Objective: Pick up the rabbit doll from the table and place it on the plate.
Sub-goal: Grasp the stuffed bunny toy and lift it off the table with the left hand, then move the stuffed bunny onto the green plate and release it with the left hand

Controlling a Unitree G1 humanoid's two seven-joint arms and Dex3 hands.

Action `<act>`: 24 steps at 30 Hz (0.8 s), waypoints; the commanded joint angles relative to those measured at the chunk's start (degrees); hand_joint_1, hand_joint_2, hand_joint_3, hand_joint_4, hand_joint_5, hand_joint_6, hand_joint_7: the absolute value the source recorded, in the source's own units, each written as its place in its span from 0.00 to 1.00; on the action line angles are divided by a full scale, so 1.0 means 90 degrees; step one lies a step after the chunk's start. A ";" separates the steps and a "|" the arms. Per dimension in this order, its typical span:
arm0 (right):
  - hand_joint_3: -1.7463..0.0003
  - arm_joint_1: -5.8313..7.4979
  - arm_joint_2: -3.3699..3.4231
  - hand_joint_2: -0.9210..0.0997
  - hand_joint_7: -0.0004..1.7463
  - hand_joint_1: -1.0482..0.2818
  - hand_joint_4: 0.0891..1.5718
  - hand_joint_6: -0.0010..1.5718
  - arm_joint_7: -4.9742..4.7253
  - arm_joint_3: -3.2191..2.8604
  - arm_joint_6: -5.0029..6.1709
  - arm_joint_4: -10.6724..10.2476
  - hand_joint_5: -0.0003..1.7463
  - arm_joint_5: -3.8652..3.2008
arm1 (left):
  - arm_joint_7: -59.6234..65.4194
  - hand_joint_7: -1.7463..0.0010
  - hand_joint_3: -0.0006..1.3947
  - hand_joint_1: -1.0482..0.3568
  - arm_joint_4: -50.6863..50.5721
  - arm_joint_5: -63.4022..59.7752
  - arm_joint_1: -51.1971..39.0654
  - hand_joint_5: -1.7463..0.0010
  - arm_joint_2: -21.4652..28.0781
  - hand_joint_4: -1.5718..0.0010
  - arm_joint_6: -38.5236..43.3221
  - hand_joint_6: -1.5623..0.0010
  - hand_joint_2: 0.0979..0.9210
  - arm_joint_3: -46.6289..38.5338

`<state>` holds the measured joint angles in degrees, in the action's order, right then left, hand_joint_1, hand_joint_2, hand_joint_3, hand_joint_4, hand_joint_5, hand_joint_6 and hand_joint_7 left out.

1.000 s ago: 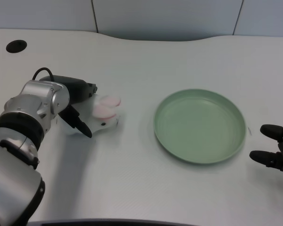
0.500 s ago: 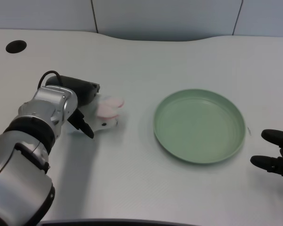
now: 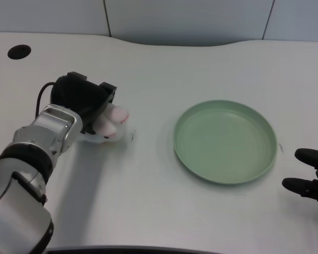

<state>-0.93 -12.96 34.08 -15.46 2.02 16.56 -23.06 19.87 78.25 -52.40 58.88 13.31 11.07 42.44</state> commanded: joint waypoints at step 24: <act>0.90 -0.0263 -0.0099 0.00 0.00 0.53 0.62 0.58 0.0032 -0.0027 0.0234 0.0452 0.00 0.0091 | -0.0671 0.04 0.01 0.67 -0.0417 0.1624 0.0825 0.00 -0.0546 0.51 0.1399 0.63 0.89 -0.1554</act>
<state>-2.86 -13.10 34.49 -15.22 3.41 19.86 -22.28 14.73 75.48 -39.01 64.67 9.59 22.40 29.32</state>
